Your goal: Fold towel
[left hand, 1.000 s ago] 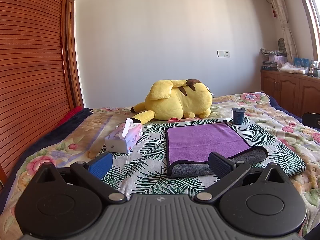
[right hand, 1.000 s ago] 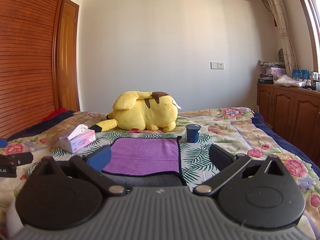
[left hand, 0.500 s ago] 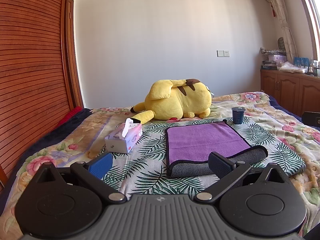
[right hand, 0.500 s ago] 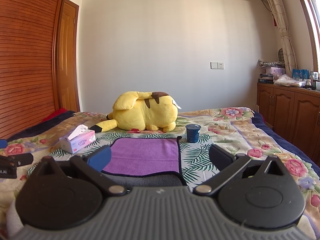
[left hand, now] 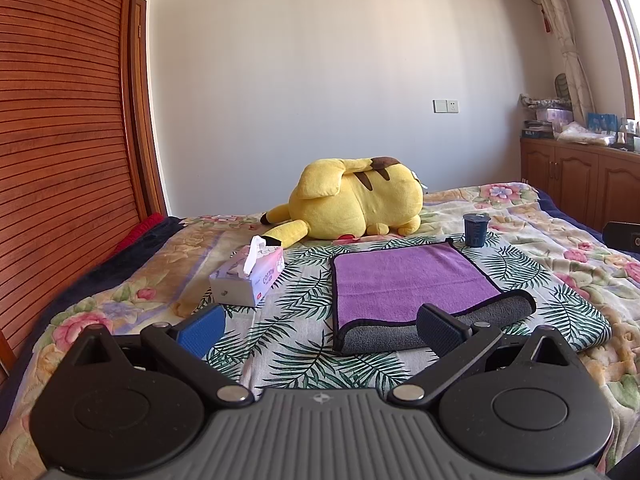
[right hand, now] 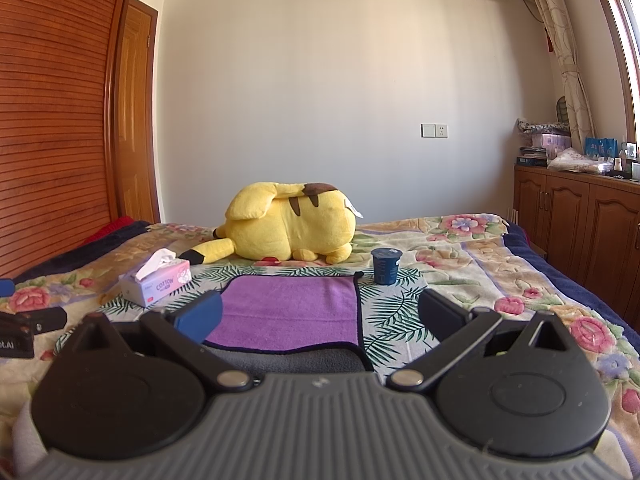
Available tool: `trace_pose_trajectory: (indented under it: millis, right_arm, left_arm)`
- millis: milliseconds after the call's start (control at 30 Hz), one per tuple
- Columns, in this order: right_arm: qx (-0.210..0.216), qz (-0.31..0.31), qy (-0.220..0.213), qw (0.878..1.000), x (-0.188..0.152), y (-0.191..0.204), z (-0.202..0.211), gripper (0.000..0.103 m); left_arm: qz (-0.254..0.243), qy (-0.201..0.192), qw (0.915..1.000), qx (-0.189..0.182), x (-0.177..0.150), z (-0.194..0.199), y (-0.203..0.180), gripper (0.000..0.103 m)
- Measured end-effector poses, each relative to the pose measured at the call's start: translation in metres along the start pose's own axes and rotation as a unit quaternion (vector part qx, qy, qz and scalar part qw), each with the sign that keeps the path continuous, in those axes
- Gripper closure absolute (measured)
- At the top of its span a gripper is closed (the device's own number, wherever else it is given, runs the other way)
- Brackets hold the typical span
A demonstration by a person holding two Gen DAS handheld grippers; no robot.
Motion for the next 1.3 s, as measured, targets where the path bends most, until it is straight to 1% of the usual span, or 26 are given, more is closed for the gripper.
trace_pose_trajectory:
  millis: [600,1033,1300]
  right_arm:
    - [0.001,-0.001,0.002,1.000,0.000,-0.001,0.001,0.000]
    - [0.007,-0.008,0.016,1.000,-0.006,0.004,-0.013,0.000]
    - [0.001,-0.039,0.034,0.999,-0.010,-0.010,-0.030,0.000]
  left_arm:
    - [-0.001,0.004,1.0000,0.000,-0.001,0.000,0.000,0.017]
    - [-0.011,0.045,0.9988,-0.014,-0.012,-0.022,-0.004,0.017]
    - [0.004,0.074,0.9971,-0.017,-0.017,-0.043,-0.001,0.017]
Point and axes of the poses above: each gripper's, at about its wrist camera, not at the fingertips, and z roughly against the way its jaws point, y to its left, x to its top, the point moved 1 cm from there along -z, roughly the way its jaws point, and after that the axes turned 13 degrees about -y, right-handed, at the moved point
